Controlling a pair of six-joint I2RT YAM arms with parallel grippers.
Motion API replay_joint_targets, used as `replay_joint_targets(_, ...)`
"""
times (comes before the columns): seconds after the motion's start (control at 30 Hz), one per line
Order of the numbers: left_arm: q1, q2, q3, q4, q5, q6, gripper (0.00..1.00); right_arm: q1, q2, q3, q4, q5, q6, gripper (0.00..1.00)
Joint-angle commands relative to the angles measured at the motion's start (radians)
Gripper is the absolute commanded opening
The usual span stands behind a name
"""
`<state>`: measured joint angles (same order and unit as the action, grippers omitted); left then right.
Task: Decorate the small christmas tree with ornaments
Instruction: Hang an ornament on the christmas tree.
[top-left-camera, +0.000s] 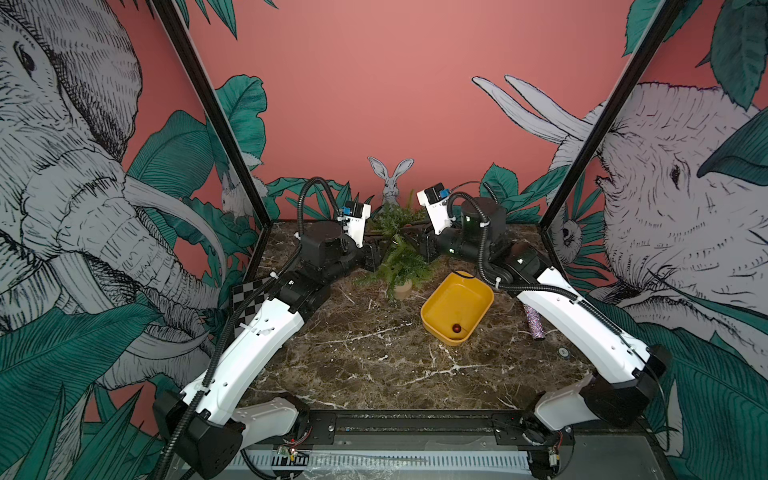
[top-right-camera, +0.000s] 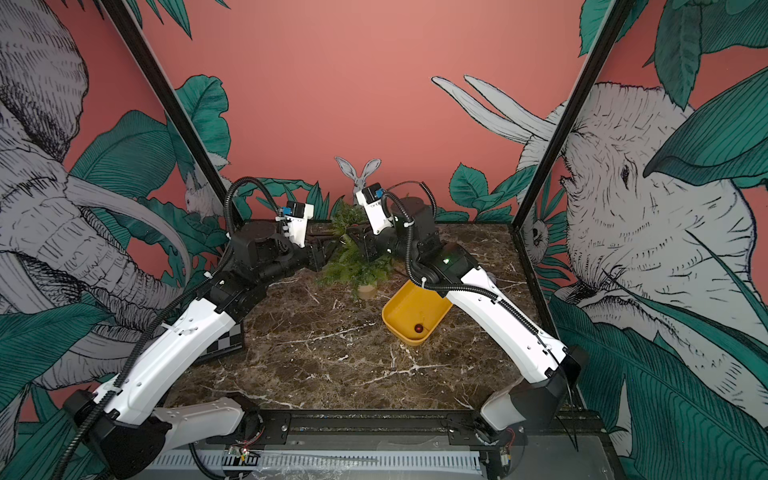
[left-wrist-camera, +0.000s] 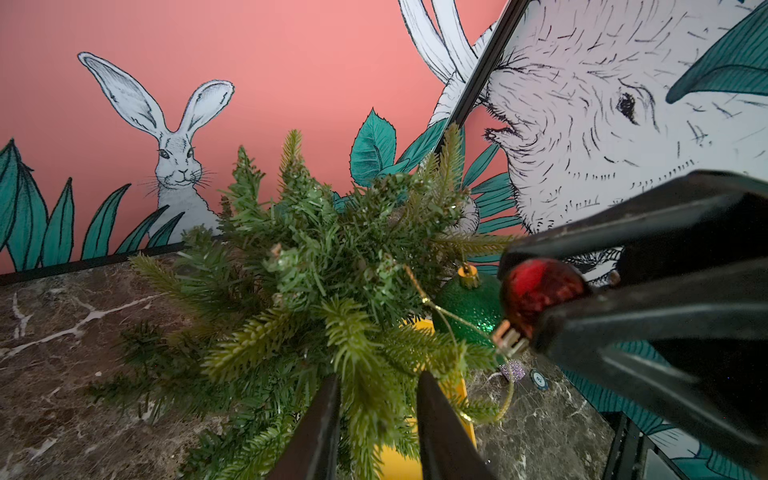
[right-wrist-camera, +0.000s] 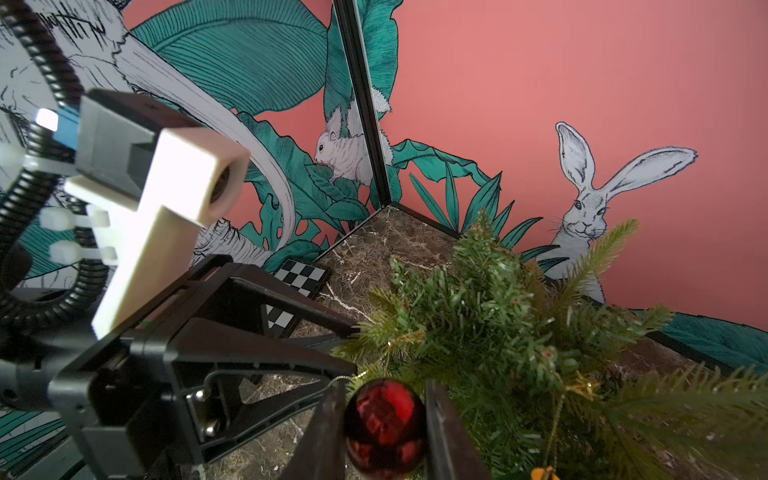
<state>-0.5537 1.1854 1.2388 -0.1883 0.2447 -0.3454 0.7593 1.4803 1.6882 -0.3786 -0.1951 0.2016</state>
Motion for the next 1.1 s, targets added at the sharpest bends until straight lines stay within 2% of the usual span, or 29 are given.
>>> replay_joint_targets(0.0,0.004,-0.028,-0.023,0.012,-0.024,-0.013,0.31,0.008,-0.006,-0.001,0.042,0.013,-0.006,0.2)
replay_joint_targets(0.3,0.005,-0.059,-0.045,0.001,-0.062,-0.015,0.3,0.008,-0.006,-0.007,0.033,0.027,-0.01,0.19)
replay_joint_targets(0.57,0.006,-0.102,-0.051,0.051,-0.062,-0.032,0.45,0.009,-0.006,-0.009,0.039,0.027,-0.01,0.19)
replay_joint_targets(0.83,0.006,-0.058,-0.023,0.11,0.032,-0.06,0.53,0.008,-0.009,-0.022,0.046,0.026,-0.006,0.2)
replay_joint_targets(0.93,0.006,-0.03,-0.012,0.126,0.045,-0.069,0.52,0.008,-0.012,-0.028,0.051,0.024,-0.003,0.2)
replay_joint_targets(1.07,0.006,-0.008,-0.012,0.136,0.043,-0.066,0.45,0.008,-0.018,-0.041,0.061,0.021,0.0,0.19)
